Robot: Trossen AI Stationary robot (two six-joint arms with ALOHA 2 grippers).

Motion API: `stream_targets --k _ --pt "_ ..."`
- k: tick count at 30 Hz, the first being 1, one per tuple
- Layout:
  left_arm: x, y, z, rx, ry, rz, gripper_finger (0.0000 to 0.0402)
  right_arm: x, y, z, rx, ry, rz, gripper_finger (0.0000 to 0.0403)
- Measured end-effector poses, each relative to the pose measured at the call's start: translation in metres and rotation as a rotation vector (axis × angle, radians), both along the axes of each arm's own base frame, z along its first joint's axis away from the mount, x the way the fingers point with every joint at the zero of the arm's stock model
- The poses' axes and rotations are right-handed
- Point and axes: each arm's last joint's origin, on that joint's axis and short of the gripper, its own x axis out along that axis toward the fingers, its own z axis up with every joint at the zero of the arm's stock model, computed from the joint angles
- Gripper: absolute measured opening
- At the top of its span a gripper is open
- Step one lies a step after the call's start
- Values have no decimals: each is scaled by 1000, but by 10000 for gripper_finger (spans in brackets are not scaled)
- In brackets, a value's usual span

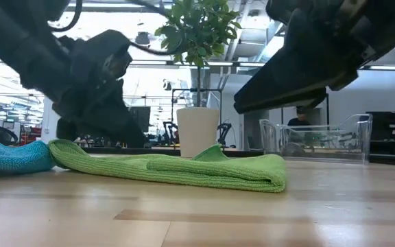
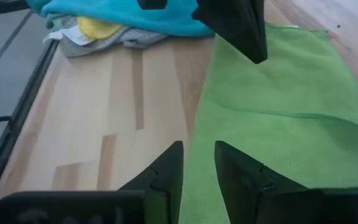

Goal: Fold microfiber towels
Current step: Fold the green microfiber towel

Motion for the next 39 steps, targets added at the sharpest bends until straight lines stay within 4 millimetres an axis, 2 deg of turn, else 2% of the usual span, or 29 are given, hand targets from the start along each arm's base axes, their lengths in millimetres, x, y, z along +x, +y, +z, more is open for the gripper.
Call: stream_targets --k 12,29,39 --pt "-3 1 -3 -18 17 -16 0 -7 -12 -13 50 31 -60 118" --pt "-3 -2 -5 -53 69 -143 0 -4 -12 -10 108 -8 -84 118" --pt "-4 1 -7 -28 104 -144 0 1 -22 -12 110 7 -123 118"
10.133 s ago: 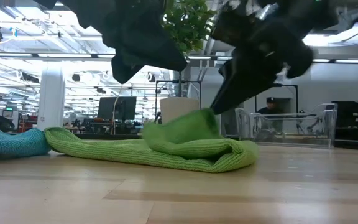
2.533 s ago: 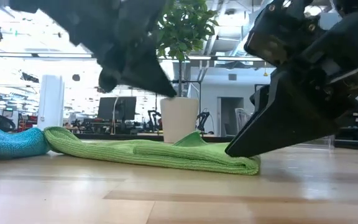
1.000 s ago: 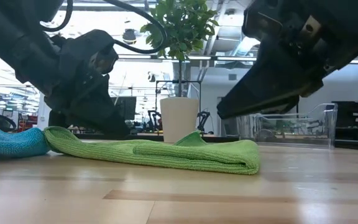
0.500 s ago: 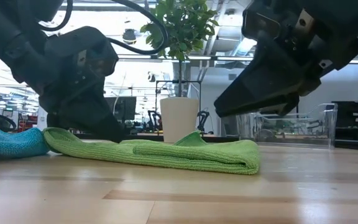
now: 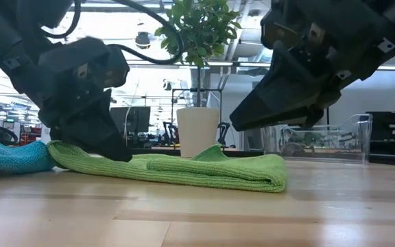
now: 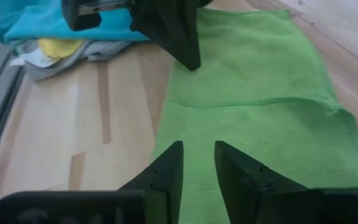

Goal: Fold microfiber towels
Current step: Fold the green microfiber towel

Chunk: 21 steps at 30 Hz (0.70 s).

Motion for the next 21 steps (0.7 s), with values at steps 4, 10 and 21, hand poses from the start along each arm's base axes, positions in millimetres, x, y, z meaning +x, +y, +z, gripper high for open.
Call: stream_targets --k 4,10,21 --pt "2 5 0 0 6 17 0 0 -3 -2 -10 19 -10 118" --pt "9 6 6 -6 -75 0 0 2 -2 -17 -7 45 -9 118" --pt "11 5 12 -60 -109 -8 0 2 6 -40 83 91 -47 118"
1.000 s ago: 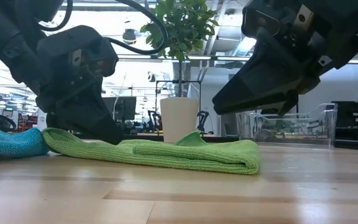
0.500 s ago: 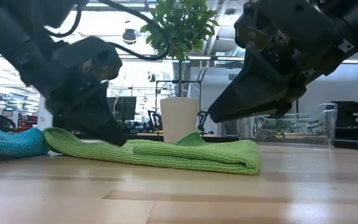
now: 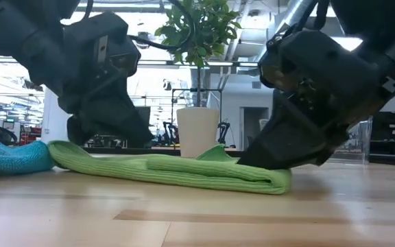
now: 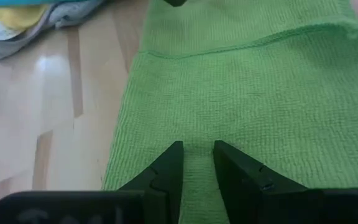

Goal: Fold microfiber towels
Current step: Fold the green microfiber towel

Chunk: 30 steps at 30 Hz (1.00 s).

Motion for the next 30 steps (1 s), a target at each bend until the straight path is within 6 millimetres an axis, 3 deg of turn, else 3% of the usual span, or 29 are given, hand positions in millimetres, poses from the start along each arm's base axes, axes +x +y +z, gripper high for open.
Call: stream_targets --k 7,20,26,30 --pt "9 2 15 18 -67 -17 0 -13 -9 7 -17 82 -52 118" --pt "16 25 71 107 -234 -29 0 -80 -45 23 -33 208 -102 118" --pt "24 26 65 115 -260 -68 0 -86 -41 63 -21 38 -54 118" --pt "38 20 57 144 -263 -102 0 -91 -33 68 -19 10 -45 118"
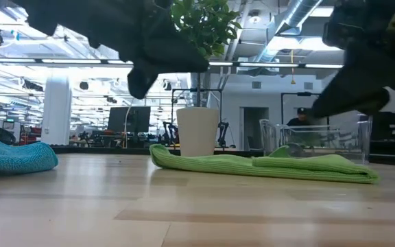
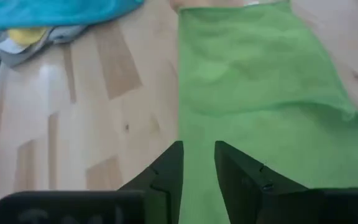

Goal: Fold microfiber towels
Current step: Fold the green microfiber towel

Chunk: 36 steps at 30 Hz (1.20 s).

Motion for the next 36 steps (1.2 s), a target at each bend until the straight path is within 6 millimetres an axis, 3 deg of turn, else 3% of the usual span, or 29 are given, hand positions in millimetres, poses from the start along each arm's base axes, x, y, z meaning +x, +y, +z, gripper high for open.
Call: stream_targets --k 12,18,24,31,36 --pt "73 -4 -32 71 42 -125 0 -11 32 -51 77 55 -116 118" --pt "101 -4 -53 85 116 -126 0 -14 40 -62 121 44 -153 118" --pt "109 -7 -69 111 250 -136 0 -15 41 -59 123 34 -144 118" --pt "105 -6 -72 131 324 -121 0 -14 41 -54 112 13 -135 118" --pt "104 -6 -68 117 325 -129 0 -15 41 -39 100 -39 -108 118"
